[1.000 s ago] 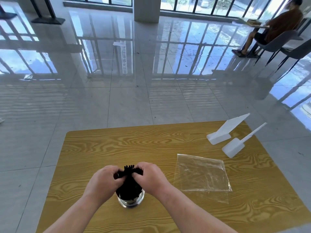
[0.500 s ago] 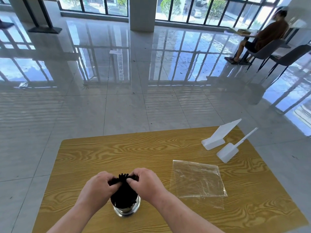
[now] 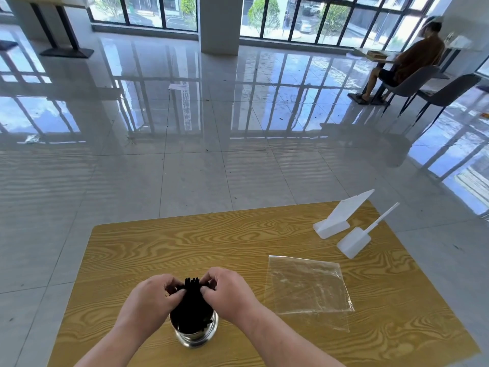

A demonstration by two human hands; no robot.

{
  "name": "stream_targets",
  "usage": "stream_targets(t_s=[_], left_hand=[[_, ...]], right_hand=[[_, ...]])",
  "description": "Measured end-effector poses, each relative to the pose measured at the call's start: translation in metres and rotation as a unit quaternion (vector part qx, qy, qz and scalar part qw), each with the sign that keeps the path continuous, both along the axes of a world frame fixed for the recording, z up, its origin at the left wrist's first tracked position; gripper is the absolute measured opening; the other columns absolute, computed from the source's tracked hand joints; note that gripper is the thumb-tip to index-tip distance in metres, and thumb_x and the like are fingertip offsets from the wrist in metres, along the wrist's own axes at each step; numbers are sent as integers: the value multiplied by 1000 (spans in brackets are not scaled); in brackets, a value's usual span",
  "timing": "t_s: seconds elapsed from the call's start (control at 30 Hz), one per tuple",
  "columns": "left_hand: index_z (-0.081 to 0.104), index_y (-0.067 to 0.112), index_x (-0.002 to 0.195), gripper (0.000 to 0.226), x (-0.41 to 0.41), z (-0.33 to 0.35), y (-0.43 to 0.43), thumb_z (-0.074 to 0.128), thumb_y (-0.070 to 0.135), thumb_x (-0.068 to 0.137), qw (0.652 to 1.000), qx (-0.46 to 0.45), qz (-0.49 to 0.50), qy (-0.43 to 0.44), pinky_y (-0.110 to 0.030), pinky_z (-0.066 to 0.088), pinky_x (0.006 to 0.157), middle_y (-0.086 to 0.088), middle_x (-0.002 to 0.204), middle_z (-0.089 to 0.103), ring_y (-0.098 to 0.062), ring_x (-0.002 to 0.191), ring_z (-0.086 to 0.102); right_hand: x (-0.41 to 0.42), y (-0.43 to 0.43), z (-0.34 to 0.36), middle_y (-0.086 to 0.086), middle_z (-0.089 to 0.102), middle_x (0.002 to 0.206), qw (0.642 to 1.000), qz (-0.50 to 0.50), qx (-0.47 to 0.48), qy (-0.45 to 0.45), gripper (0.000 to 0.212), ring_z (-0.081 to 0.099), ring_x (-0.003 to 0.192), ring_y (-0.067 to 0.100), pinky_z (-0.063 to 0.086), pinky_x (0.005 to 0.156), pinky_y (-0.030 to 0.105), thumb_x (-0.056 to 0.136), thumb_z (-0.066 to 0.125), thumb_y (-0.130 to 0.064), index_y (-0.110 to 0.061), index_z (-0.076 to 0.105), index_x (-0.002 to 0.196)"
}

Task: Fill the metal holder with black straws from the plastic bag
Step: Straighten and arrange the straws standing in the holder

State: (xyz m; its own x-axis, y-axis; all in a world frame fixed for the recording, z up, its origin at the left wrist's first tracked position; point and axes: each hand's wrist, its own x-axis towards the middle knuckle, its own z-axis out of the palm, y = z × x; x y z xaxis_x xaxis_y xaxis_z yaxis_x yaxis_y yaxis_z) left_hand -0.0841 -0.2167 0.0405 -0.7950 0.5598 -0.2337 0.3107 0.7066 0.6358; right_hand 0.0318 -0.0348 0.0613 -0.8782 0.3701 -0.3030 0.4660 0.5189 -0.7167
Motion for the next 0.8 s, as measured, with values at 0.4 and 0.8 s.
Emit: stream_targets(t_s=[0.4, 0.8], left_hand=[[77, 43, 78, 11, -5, 17, -4, 81, 44, 88, 1000, 15, -7, 12, -21, 47, 63, 37, 80, 71, 12, 80, 64], [80, 39, 78, 10, -49, 95, 4, 85, 44, 84, 997, 19, -68, 37, -18, 42, 58, 28, 73, 73, 5, 70, 67]], right_hand=[[0, 0, -2, -17, 69, 97, 1000, -5, -16, 8, 25, 66, 85, 3, 58, 74, 23, 96, 67, -38, -31, 72, 119], [1, 4, 6, -16, 68, 94, 994, -17, 16, 103, 12, 63, 84, 3, 50, 71, 14, 96, 67, -29, -38, 71, 102]])
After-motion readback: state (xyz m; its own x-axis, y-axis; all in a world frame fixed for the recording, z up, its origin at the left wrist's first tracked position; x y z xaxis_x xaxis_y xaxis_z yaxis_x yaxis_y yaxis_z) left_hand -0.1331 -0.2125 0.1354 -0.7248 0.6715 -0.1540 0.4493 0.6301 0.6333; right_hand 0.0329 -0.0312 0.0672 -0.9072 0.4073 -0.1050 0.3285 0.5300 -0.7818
